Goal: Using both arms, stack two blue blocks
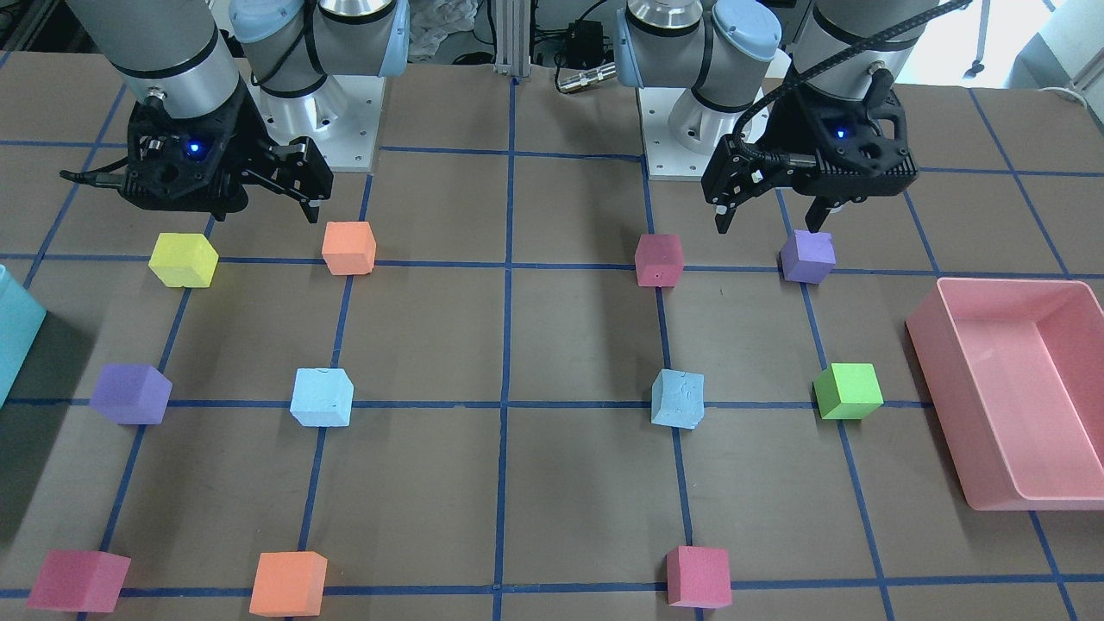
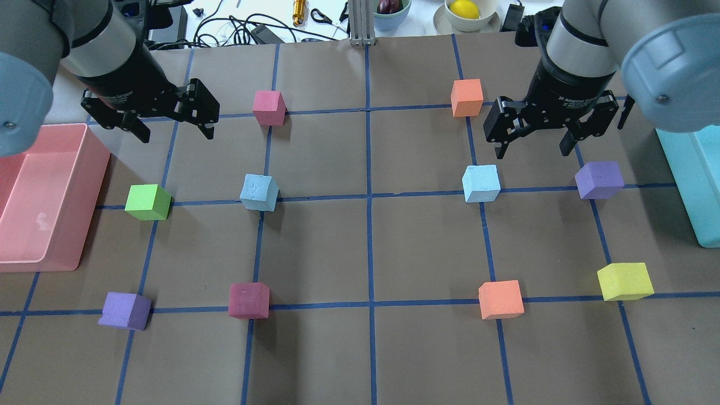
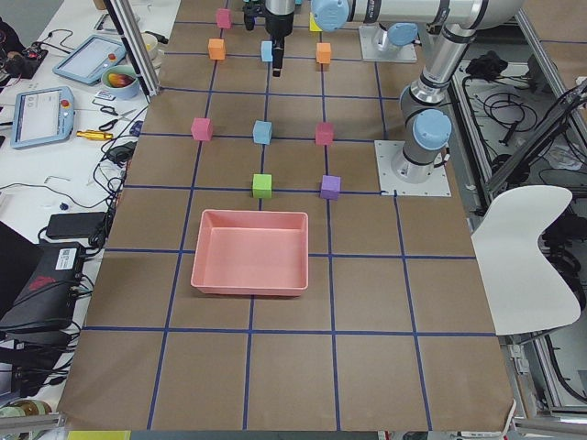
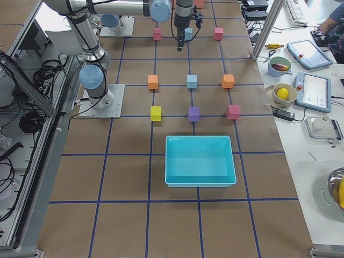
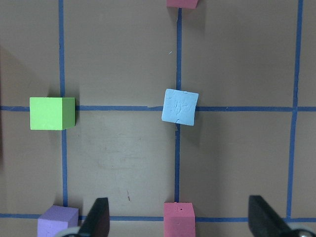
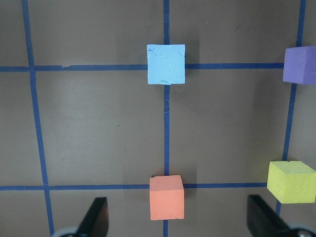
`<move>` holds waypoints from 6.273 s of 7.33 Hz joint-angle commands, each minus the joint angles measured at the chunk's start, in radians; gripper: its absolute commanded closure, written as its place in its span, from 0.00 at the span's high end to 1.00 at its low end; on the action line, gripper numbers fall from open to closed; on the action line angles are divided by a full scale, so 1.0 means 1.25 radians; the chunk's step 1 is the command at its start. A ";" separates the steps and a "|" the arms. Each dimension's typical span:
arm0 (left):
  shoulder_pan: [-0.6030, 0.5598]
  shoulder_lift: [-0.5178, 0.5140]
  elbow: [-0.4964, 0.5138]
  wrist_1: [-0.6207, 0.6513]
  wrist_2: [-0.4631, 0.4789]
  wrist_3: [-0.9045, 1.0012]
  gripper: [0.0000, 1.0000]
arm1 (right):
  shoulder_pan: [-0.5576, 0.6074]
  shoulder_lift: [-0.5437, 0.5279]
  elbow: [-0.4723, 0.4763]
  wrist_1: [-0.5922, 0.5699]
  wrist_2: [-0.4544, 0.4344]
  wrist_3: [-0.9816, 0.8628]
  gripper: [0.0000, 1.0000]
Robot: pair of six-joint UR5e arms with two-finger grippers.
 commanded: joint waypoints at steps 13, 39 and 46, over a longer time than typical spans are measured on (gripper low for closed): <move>0.000 0.001 0.000 0.000 -0.001 -0.001 1.00 | -0.020 0.056 0.004 -0.062 -0.010 -0.002 1.00; -0.015 -0.281 -0.161 0.369 -0.001 0.021 1.00 | 0.265 0.186 0.130 -0.212 0.116 0.195 0.00; -0.034 -0.342 -0.249 0.512 0.001 0.028 1.00 | 0.333 0.250 0.246 -0.448 0.136 0.283 0.16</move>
